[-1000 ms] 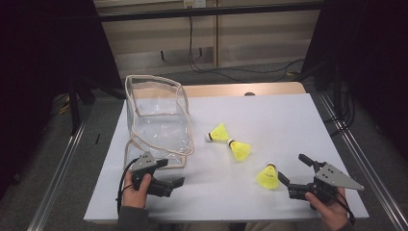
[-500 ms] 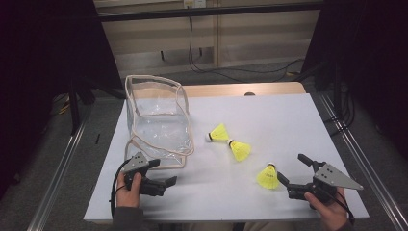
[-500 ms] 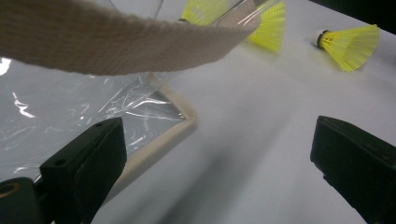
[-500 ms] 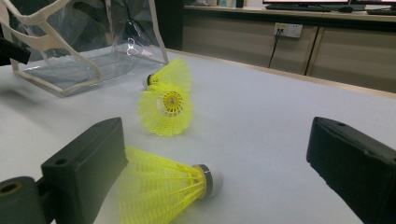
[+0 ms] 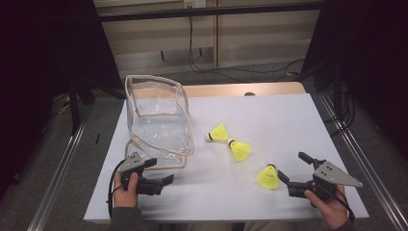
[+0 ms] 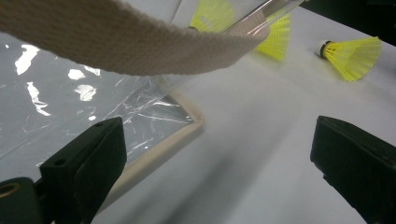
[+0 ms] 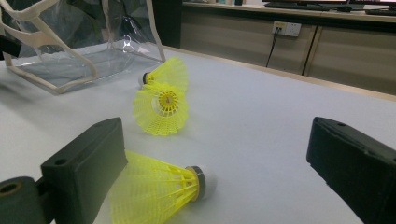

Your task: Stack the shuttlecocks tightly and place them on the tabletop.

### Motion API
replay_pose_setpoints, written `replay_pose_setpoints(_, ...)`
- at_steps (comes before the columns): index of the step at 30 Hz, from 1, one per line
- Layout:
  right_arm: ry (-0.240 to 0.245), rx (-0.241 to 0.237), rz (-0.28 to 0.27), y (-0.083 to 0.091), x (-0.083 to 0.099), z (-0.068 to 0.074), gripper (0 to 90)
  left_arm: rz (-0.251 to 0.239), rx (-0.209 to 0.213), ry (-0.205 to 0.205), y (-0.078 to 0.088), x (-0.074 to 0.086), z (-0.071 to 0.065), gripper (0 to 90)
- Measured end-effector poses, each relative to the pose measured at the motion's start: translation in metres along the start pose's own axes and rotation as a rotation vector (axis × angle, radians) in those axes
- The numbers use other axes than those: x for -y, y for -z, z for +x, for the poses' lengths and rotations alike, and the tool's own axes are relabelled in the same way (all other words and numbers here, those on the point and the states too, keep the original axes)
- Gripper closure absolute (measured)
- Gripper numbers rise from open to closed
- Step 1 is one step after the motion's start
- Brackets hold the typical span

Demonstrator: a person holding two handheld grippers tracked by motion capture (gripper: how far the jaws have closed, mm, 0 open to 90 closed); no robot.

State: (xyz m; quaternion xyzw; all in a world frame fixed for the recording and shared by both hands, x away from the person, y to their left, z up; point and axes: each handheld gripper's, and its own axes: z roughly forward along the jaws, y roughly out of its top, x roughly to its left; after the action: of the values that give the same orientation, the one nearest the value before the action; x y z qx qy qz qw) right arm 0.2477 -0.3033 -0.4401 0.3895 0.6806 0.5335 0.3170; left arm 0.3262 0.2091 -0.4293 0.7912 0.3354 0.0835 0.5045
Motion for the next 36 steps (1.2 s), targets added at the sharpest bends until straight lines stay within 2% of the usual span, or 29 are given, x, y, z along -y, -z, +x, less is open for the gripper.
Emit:
replay_pose_setpoints(2,-0.006,-0.001,0.010,0.000,-0.001,-0.002,4.0,0.001,-0.002,0.000,0.001,0.000,0.000,3.6)
replay_pose_setpoints(11,0.020,-0.007,0.035,-0.008,-0.006,-0.004,3.9,0.001,-0.003,0.006,0.002,0.001,0.000,3.6)
replay_pose_setpoints(25,0.010,-0.014,0.064,-0.020,-0.013,-0.009,3.9,-0.005,-0.002,0.011,0.002,0.001,0.000,3.6)
replay_pose_setpoints(36,0.020,-0.042,0.093,-0.033,-0.019,-0.008,4.0,-0.002,-0.002,0.008,0.002,0.001,0.000,3.6)
